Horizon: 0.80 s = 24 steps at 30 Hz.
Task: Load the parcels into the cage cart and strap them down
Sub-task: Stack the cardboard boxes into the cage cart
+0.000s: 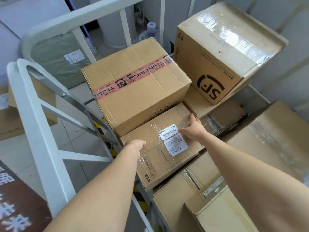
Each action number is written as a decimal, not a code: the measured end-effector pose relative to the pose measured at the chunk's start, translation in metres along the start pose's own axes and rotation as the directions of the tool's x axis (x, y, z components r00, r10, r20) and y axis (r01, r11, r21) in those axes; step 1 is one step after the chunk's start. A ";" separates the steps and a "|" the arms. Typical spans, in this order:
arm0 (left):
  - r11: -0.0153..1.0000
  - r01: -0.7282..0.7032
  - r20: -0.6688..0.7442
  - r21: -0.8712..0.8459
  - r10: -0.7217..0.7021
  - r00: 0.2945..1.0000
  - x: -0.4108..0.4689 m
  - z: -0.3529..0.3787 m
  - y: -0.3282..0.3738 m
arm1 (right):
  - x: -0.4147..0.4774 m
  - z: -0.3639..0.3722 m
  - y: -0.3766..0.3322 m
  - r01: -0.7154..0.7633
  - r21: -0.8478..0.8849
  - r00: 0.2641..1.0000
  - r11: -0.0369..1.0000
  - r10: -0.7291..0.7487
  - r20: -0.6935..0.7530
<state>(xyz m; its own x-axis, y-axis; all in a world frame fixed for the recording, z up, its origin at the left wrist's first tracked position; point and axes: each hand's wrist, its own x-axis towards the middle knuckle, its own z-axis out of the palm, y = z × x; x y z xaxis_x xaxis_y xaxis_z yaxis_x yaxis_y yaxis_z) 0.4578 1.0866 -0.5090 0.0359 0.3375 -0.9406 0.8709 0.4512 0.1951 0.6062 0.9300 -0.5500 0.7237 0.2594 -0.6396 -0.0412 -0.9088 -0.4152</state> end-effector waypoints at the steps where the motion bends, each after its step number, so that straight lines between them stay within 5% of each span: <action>1: 1.000 -0.011 0.006 0.027 0.010 1.000 -0.002 0.000 0.000 | -0.004 -0.002 0.000 0.022 0.020 1.000 1.000 -0.022 -0.003; 8: 0.976 -0.109 0.003 0.187 0.111 0.994 -0.067 -0.002 0.014 | -0.052 -0.046 -0.018 0.105 -0.027 0.990 0.994 -0.107 -0.091; 15: 0.782 -0.513 0.023 0.354 0.541 0.840 -0.190 0.009 0.029 | -0.167 -0.133 -0.053 0.249 -0.160 0.945 0.955 -0.276 -0.174; 20: 0.375 -0.729 0.078 0.572 0.860 0.504 -0.304 0.011 0.017 | -0.286 -0.201 -0.073 0.296 -0.488 0.839 0.821 -0.468 -0.279; 24: 0.024 -0.694 0.119 0.720 0.981 0.157 -0.392 0.009 -0.026 | -0.391 -0.231 -0.061 0.283 -0.650 0.734 0.705 -0.596 -0.327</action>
<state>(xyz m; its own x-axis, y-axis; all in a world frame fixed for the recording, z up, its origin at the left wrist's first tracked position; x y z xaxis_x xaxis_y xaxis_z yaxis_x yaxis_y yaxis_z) 0.4254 0.9346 -0.1476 0.9176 0.3973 0.0109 0.3486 -0.8179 0.4577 0.4850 0.8079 -0.1250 0.7808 0.6247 -0.0104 0.6234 -0.7801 -0.0532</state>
